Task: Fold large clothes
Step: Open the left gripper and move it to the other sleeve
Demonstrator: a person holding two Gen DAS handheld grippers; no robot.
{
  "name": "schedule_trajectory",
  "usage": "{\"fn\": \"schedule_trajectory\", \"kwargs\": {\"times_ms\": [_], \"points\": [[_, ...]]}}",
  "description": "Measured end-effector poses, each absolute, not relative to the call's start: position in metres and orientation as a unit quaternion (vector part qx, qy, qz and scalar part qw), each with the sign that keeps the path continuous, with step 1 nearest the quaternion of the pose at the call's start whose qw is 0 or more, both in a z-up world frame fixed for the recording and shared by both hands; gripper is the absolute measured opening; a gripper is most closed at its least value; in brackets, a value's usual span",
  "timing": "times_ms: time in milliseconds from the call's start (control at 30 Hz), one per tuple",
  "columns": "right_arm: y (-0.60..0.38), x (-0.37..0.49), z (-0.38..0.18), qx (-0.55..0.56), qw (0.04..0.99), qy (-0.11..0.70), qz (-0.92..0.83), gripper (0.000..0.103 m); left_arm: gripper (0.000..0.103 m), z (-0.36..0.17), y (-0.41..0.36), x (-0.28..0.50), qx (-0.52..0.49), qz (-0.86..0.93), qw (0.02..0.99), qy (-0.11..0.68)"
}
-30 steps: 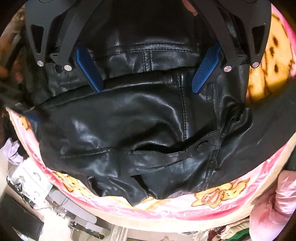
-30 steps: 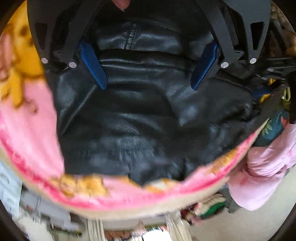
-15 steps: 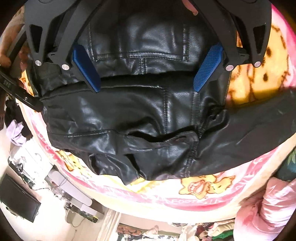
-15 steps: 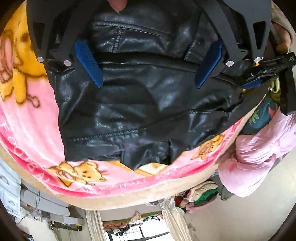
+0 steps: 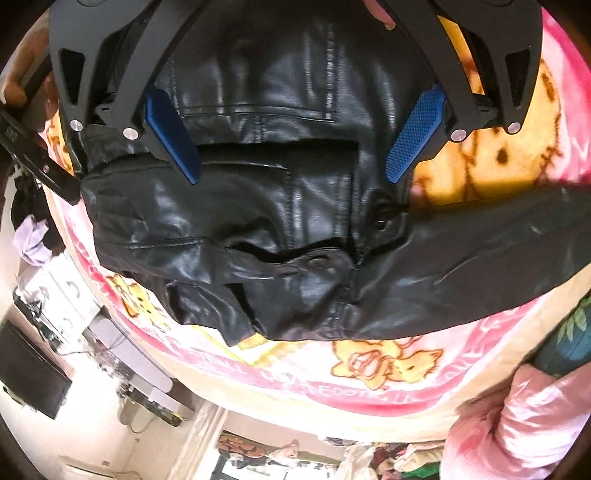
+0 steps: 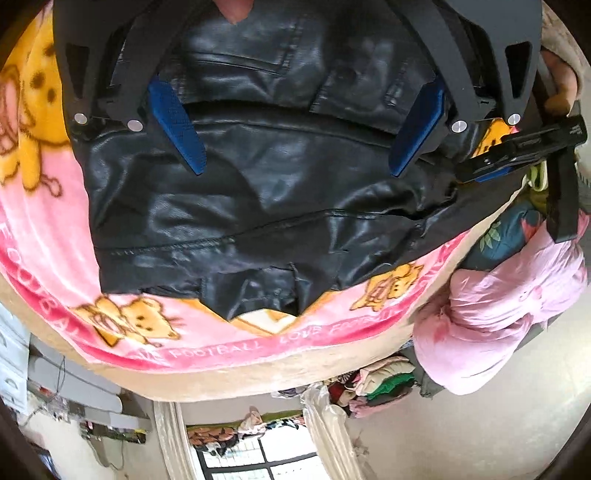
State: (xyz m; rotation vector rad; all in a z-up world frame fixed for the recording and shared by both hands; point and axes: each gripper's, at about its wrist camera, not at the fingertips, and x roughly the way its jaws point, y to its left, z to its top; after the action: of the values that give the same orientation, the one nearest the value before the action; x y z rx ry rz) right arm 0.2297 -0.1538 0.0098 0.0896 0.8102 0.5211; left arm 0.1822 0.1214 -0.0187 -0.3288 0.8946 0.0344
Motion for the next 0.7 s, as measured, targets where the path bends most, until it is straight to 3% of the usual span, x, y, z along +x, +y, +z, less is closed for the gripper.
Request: {"fn": "schedule_trajectory", "kwargs": {"times_ms": [700], "points": [[-0.078, 0.208, 0.028, 0.001, 0.875, 0.386, 0.292, 0.099, 0.094, -0.004, 0.185, 0.157, -0.189, 0.071, 0.896, 0.396]]}}
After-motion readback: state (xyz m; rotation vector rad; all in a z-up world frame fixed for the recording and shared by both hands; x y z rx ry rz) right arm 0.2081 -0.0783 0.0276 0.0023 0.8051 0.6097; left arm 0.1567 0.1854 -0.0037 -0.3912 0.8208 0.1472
